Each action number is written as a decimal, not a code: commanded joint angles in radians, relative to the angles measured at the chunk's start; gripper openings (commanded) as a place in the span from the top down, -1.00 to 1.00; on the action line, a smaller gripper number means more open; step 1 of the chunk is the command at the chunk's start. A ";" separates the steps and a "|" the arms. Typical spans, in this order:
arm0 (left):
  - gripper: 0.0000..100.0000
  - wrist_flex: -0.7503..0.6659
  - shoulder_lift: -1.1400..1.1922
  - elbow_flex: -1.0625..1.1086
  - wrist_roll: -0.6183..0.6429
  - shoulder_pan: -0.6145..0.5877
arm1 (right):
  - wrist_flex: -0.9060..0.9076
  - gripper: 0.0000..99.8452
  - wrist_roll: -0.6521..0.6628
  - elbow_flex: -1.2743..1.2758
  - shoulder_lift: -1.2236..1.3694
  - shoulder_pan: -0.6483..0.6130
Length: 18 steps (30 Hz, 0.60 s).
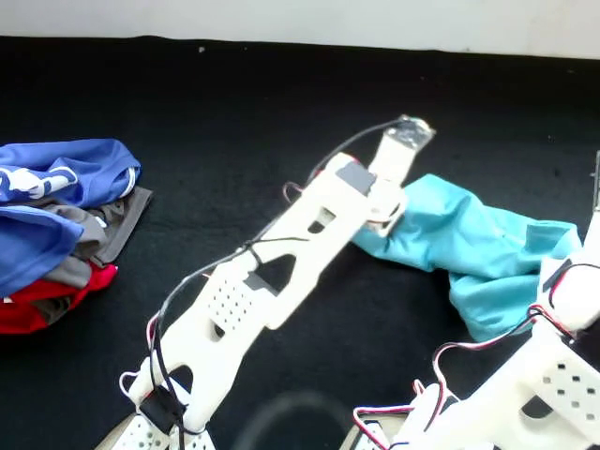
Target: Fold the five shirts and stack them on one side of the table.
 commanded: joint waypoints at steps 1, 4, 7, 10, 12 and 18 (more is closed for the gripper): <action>0.98 0.060 -0.033 -0.028 0.002 -0.024 | -0.074 0.99 0.008 0.088 -0.010 0.005; 0.98 0.198 -0.076 -0.087 0.002 -0.062 | -0.168 0.99 0.008 0.205 -0.010 0.005; 0.98 0.351 -0.128 -0.189 0.000 -0.134 | -0.268 0.99 0.006 0.315 -0.013 0.004; 0.98 0.482 -0.166 -0.305 -0.058 -0.225 | -0.332 0.99 0.005 0.372 -0.007 -0.042; 0.98 0.565 -0.182 -0.374 -0.123 -0.289 | -0.340 0.99 -0.052 0.358 -0.007 -0.111; 0.98 0.671 -0.268 -0.435 -0.160 -0.490 | -0.328 0.99 -0.209 0.119 0.007 -0.404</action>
